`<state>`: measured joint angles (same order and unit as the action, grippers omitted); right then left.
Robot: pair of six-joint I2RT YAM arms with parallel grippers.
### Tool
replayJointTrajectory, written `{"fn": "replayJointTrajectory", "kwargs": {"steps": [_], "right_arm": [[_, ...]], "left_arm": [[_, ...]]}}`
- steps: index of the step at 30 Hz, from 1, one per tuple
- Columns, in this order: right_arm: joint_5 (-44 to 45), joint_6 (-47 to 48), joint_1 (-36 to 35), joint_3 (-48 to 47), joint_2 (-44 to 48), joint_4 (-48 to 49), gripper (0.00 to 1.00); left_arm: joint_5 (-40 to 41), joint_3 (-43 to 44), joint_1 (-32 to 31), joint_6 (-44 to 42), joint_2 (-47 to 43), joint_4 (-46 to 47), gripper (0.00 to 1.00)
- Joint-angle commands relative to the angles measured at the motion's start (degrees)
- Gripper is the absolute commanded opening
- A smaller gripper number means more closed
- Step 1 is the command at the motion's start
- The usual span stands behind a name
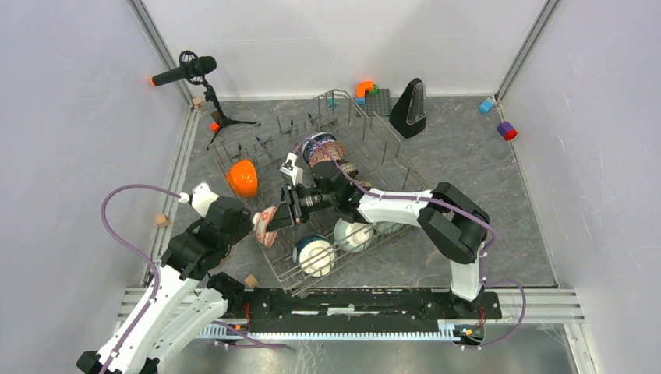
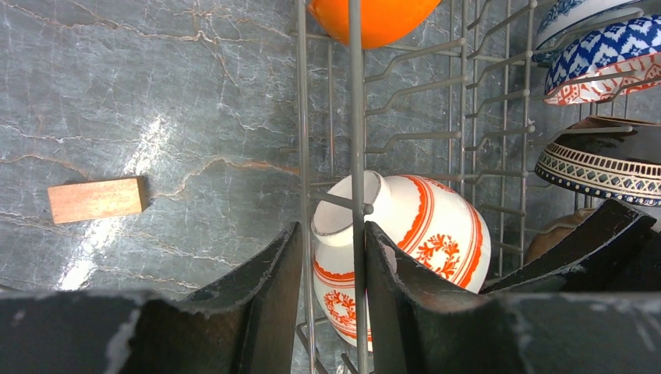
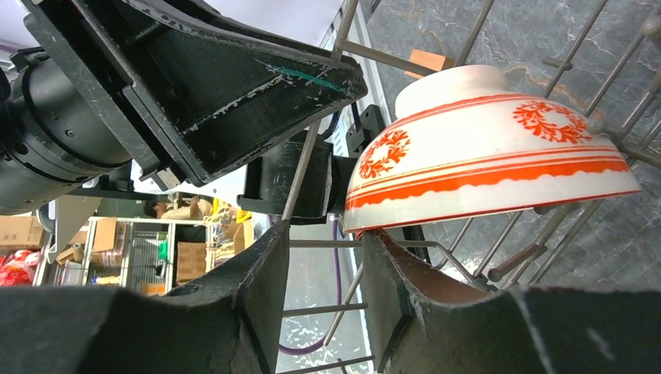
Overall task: Unload the bowls from the dish rack
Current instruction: Pick up the bowl from the dish rack.
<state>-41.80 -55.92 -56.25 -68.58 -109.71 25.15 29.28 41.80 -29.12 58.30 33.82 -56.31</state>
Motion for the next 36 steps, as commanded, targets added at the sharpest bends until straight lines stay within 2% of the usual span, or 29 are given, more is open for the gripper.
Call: {"fn": "replayJointTrajectory", "kwargs": {"steps": [1,20,36], "right_arm": [[1.8,0.0,-0.9,-2.1,-1.1,0.0,0.46],[12.0,-5.9,-2.3,-0.2,-1.3,4.5,0.44],[15.4,-4.9,-2.6,0.4,-2.4,0.4,0.31]], "left_arm": [[0.2,-0.8,-0.1,1.8,-0.5,0.8,0.41],[0.1,-1.1,-0.1,1.8,-1.0,0.9,0.35],[-0.3,-1.1,-0.2,1.6,-1.1,1.1,0.34]]}}
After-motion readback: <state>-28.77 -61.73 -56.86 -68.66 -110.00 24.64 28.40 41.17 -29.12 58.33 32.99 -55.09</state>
